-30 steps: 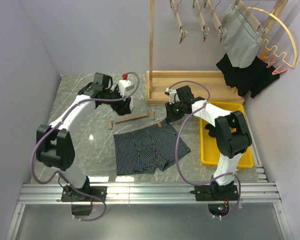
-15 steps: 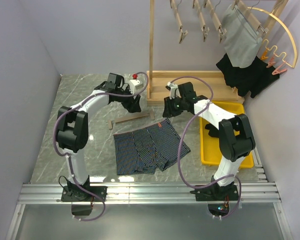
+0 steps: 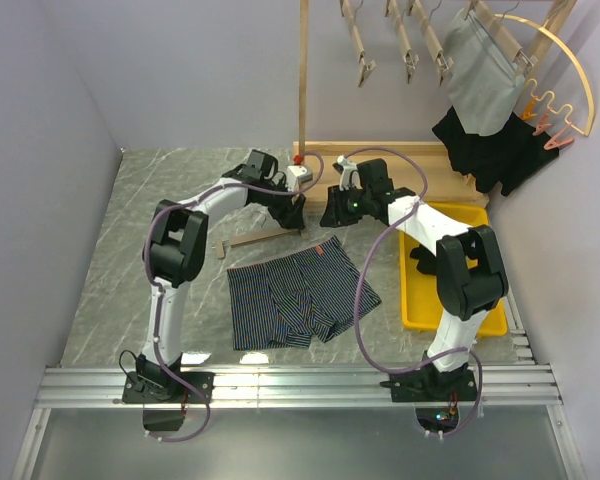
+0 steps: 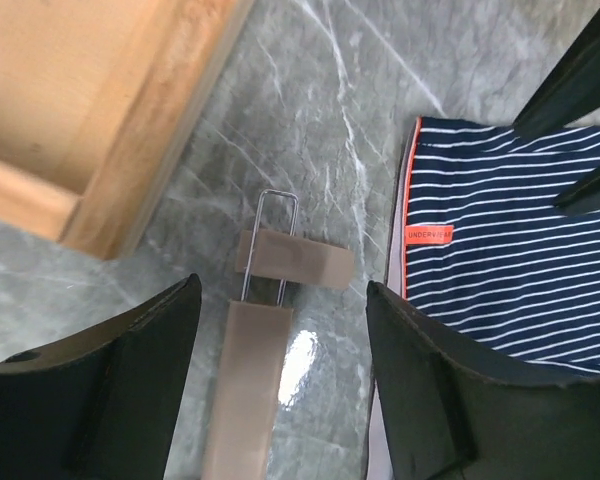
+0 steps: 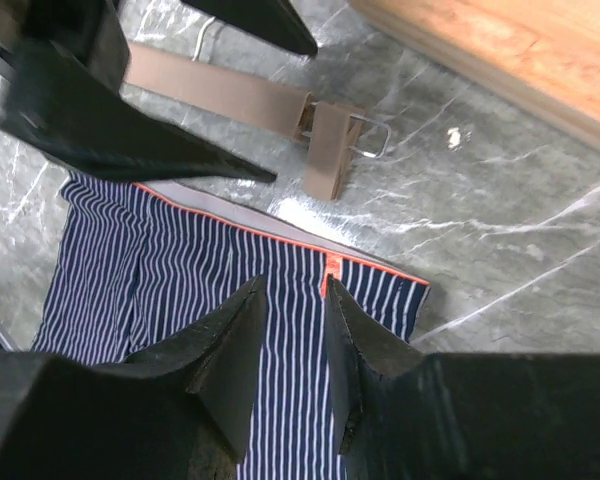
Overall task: Clip the underwear to the hanger
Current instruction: Open the clamp at the hanger.
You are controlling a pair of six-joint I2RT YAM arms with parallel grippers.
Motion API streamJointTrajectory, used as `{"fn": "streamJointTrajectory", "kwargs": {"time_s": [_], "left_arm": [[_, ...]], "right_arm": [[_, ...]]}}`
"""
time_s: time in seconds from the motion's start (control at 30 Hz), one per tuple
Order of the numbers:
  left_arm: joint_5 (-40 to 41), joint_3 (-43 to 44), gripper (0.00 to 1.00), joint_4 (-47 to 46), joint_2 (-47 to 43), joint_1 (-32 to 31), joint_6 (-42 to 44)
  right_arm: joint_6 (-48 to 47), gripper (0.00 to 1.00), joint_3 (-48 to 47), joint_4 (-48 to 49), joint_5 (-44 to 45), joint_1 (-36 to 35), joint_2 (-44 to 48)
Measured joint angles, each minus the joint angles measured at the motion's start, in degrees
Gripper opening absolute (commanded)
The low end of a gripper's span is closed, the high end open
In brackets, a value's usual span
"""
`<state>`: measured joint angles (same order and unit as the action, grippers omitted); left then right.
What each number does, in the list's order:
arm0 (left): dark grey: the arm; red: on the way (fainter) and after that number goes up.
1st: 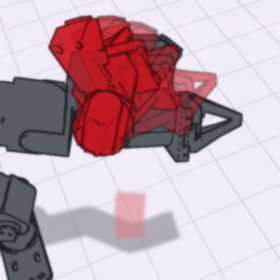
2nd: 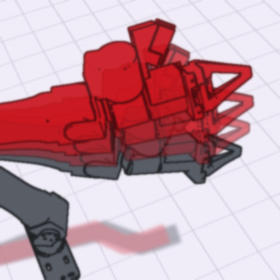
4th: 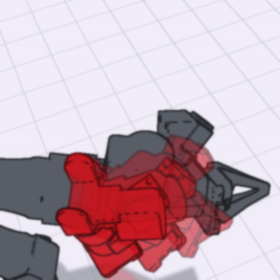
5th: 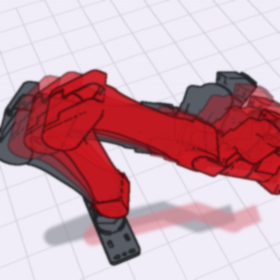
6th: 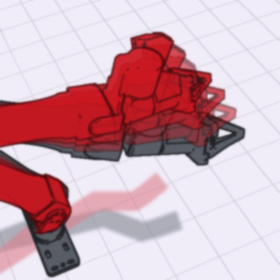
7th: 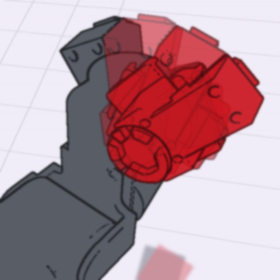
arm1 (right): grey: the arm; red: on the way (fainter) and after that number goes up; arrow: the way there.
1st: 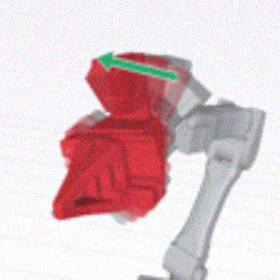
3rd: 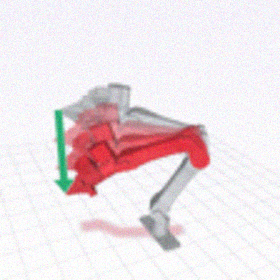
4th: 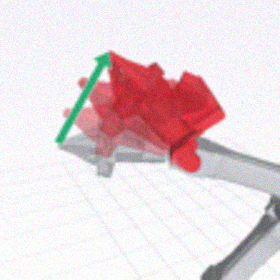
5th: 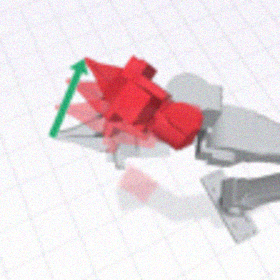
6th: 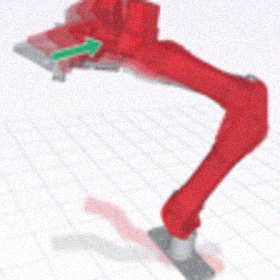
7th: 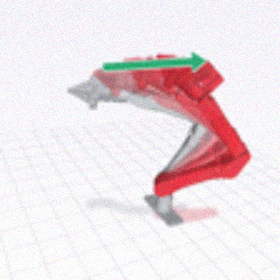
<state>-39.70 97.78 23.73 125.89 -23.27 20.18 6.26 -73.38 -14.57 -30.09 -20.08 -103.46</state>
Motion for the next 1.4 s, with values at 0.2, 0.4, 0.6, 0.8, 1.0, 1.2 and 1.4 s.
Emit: {"fn": "streamJointTrajectory", "kwargs": {"time_s": [0.2,0.4,0.6,0.8,1.0,1.2,1.4], "left_arm": [[1.11,1.16,0.73,0.74,2.14,-0.87,0.02],[2.05,3.72,0.62,1.33,4.46,-1.16,-0.07],[1.79,5.86,0.36,2.14,6.23,-1.2,-0.35],[0.0,6.08,0.15,3.5,6.23,-1.18,-0.61],[-4.72,6.38,0.0,3.39,5.9,-0.74,-2.01],[-5.84,5.57,0.0,3.37,3.56,-0.48,-2.67],[-7.23,3.63,0.0,3.19,1.07,-0.15,-3.17]], "right_arm": [[0.07,0.37,-1.68,0.02,-0.28,0.74,-1.49],[0.07,0.37,-1.73,-0.5,-0.42,0.85,-2.25],[0.02,0.37,-1.73,-0.79,-0.57,1.01,-2.27],[0.09,0.39,-1.97,-0.9,-1.01,1.4,-2.89],[0.15,0.4,-2.71,-0.92,-1.11,1.49,-2.93],[0.76,0.42,-3.19,-0.87,-1.2,1.49,-3.87],[0.92,0.44,-3.56,-0.63,-1.29,1.49,-6.21]]}}
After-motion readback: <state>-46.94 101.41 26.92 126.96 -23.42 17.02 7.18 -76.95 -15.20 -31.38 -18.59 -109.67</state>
